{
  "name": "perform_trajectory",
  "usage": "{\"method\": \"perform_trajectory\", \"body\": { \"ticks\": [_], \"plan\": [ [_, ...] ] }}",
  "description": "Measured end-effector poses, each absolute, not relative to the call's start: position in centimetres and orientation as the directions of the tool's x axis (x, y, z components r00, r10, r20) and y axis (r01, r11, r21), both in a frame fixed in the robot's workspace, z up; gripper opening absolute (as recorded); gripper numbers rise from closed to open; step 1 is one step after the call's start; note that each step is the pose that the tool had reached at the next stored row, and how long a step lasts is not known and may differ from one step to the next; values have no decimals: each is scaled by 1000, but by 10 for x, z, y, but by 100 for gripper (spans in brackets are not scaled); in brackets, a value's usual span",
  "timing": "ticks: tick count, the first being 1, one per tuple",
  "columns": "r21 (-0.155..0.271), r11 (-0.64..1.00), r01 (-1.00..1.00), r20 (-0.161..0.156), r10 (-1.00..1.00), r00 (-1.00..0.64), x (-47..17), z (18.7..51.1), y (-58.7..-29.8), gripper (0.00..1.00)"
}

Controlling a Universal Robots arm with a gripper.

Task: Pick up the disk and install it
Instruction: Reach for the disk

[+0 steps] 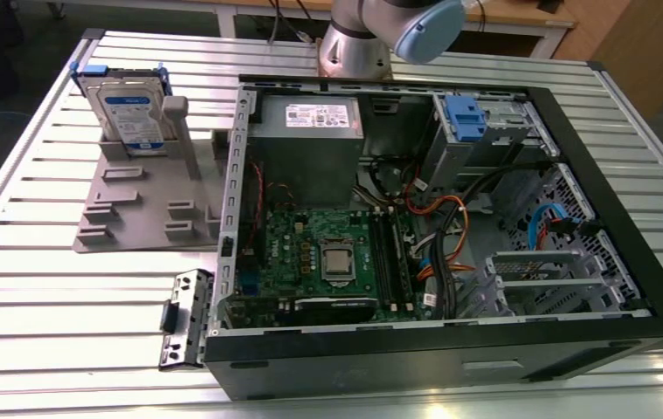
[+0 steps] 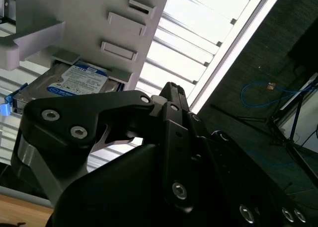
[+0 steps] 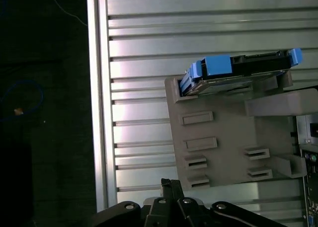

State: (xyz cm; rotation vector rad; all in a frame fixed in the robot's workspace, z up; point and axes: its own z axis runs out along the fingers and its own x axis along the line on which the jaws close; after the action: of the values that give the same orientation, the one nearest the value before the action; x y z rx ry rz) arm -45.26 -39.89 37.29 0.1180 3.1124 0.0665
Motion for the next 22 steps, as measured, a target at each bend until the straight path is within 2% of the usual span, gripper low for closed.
{"method": "perform_trajectory", "body": {
  "ticks": [22],
  "plan": [
    [43,996,75,-24,76,-997,-461,372,-399,10]
  ]
}}
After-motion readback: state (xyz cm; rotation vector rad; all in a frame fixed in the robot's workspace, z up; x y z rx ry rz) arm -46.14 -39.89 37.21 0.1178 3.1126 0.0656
